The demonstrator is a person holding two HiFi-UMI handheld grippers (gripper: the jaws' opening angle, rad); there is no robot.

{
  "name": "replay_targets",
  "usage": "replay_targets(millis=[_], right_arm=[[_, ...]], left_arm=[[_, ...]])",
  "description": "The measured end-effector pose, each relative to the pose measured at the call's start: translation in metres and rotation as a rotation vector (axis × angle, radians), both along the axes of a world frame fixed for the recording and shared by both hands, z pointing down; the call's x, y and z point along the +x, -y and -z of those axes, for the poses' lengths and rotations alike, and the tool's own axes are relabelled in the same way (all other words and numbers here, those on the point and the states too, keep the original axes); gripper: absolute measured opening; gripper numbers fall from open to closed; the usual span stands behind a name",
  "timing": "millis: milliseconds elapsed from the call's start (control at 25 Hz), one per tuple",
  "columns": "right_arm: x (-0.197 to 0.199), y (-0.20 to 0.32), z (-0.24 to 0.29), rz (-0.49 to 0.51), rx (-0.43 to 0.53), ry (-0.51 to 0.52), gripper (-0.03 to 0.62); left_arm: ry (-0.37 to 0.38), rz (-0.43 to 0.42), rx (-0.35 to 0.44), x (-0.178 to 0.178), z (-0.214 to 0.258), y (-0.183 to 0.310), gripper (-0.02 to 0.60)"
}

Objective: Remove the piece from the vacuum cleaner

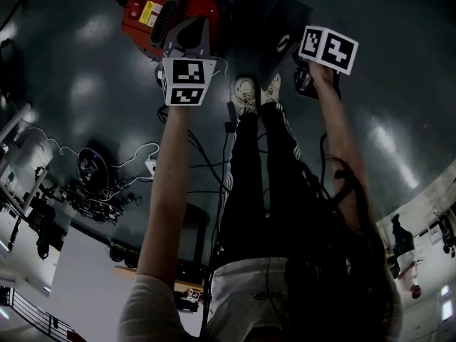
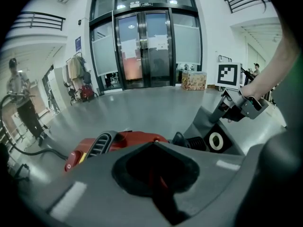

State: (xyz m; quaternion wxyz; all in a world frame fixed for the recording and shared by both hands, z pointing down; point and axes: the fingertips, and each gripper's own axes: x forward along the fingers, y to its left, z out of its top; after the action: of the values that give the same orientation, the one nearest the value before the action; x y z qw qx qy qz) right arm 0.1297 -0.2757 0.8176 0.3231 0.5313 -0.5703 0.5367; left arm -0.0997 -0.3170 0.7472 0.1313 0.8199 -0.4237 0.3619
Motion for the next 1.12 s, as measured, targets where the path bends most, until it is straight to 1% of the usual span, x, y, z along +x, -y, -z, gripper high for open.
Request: replay_targets(millis=[280, 360, 440, 520, 600, 720, 840, 1000, 1120], right_arm=[[0.004, -0.011, 0.013, 0.063, 0.061, 0.016, 0.043], [0.004, -0.018, 0.024, 0.066, 0.078, 0.019, 0.043], [0.003, -0.024, 0.041, 0.089, 0.093, 0.006, 0.043], [-0.001, -0.024, 0.064, 0.121, 0.108, -0.015, 0.043], [-0.003, -0.015, 0.092, 0.136, 0.133, -0.025, 0.043], [-0.004, -0.006, 0.144, 0.148, 0.186, -0.045, 0.043], [-0.008, -0.004, 0.204, 0.135, 0.241, -0.049, 0.043], [-0.016, -0.006, 0.293, 0.102, 0.332, -0.021, 0.043], [-0.023, -0.003, 0.360, 0.103, 0.428, 0.022, 0.043]], left_arm=[[-0.013, 0.059, 0.000, 0.001, 0.002, 0.002, 0.000], [-0.053, 0.096, 0.013, 0.004, 0.011, -0.005, 0.000], [-0.118, 0.170, 0.025, 0.004, 0.031, -0.012, 0.000], [-0.159, 0.226, 0.030, 0.005, 0.054, -0.013, 0.000], [-0.190, 0.252, 0.045, 0.008, 0.082, -0.004, 0.000], [-0.250, 0.282, 0.076, 0.013, 0.139, 0.006, 0.000], [-0.280, 0.295, 0.123, 0.008, 0.201, 0.003, 0.000], [-0.320, 0.312, 0.167, 0.002, 0.277, -0.014, 0.000], [-0.347, 0.293, 0.226, 0.008, 0.339, -0.021, 0.000]])
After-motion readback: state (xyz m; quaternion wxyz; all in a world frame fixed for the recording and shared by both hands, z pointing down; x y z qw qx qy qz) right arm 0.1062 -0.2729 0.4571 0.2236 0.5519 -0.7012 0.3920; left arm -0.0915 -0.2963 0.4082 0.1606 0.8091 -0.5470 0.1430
